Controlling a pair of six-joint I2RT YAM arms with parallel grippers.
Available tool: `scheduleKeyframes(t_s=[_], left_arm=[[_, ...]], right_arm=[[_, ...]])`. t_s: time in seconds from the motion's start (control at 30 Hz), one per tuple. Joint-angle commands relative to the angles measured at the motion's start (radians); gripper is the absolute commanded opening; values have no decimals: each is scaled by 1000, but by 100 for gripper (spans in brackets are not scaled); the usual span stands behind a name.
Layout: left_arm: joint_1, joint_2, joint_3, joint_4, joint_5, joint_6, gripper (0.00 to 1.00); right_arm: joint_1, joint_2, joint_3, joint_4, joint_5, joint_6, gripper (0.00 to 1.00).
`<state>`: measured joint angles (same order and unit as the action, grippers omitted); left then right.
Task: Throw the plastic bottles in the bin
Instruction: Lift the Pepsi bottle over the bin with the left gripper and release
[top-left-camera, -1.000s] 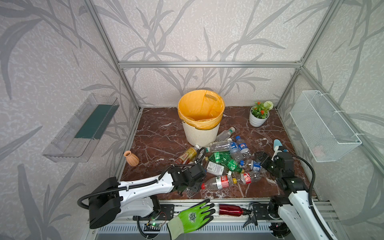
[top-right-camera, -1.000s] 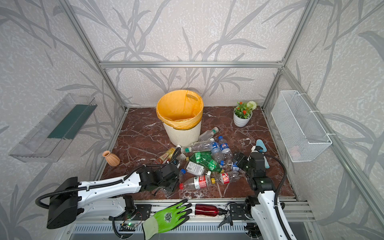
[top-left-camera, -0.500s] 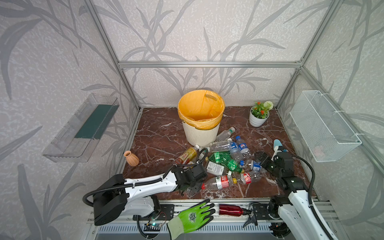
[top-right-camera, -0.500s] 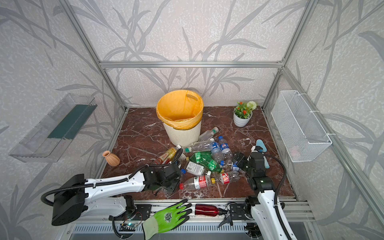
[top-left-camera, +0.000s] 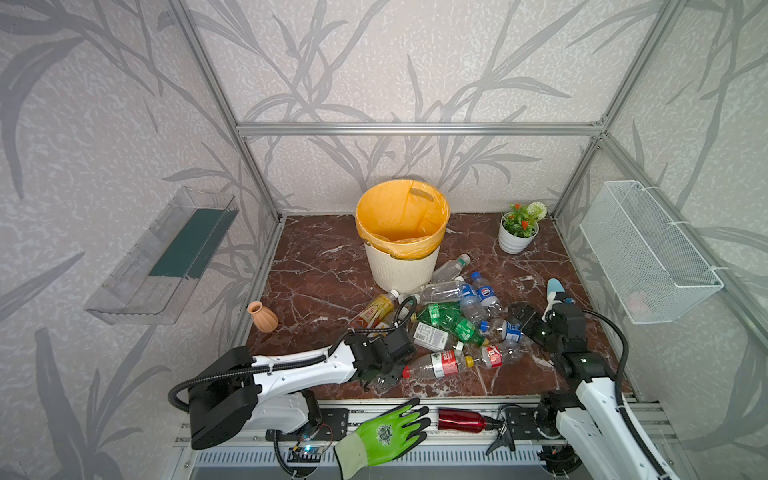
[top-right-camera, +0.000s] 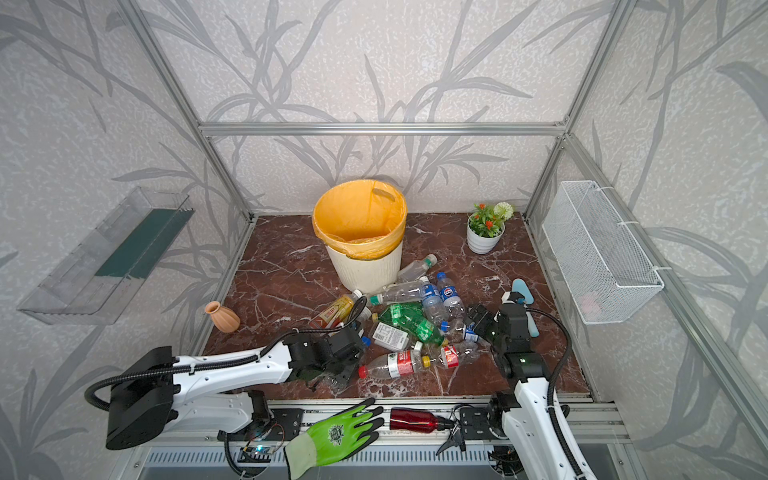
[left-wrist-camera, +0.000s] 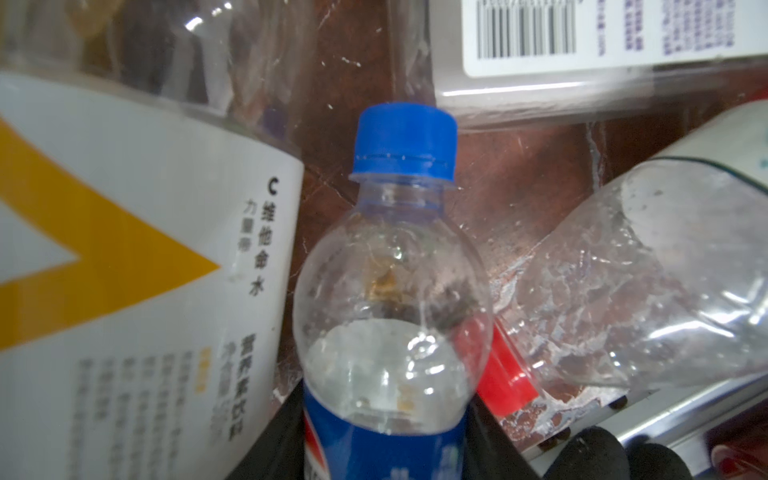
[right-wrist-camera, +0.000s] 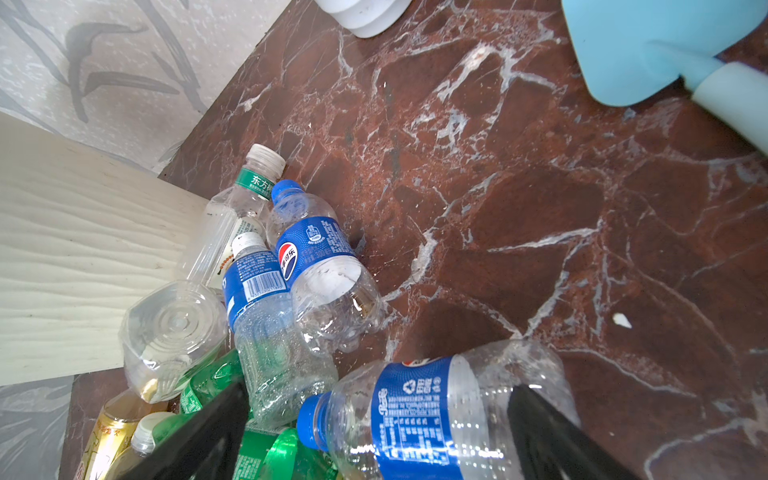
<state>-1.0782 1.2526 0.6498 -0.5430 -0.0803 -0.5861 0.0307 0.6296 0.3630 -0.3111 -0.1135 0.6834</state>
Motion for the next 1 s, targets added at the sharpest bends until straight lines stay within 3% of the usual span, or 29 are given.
scheduleKeyframes(t_s=[0.0,0.17,0.33,0.47,0.6,0.7,0.87,0.97], left_arm=[[-2,-95,31,-21,-7,14,46],[-2,-278,117,-90,-72,60,45],[-2,-479,253,-87,-239,227,45],[-2,-598,299,142,-405,466,46],[13,-570,334,408,-498,662,47],[84,-467,413,499,-439,746,47],[393,-210,602,514,-119,589,47],[499,47,841,364,2,517,50]], right_arm=[[-4,0,-7,21,9,-15,97],[-5,2,-4,31,32,-23,97],[-6,11,4,53,60,-39,98],[-6,7,1,90,62,-39,99],[-6,4,3,101,50,-39,99],[-5,-6,5,90,46,-71,99],[-6,-14,6,98,36,-73,99],[-6,-3,22,94,18,-87,99]])
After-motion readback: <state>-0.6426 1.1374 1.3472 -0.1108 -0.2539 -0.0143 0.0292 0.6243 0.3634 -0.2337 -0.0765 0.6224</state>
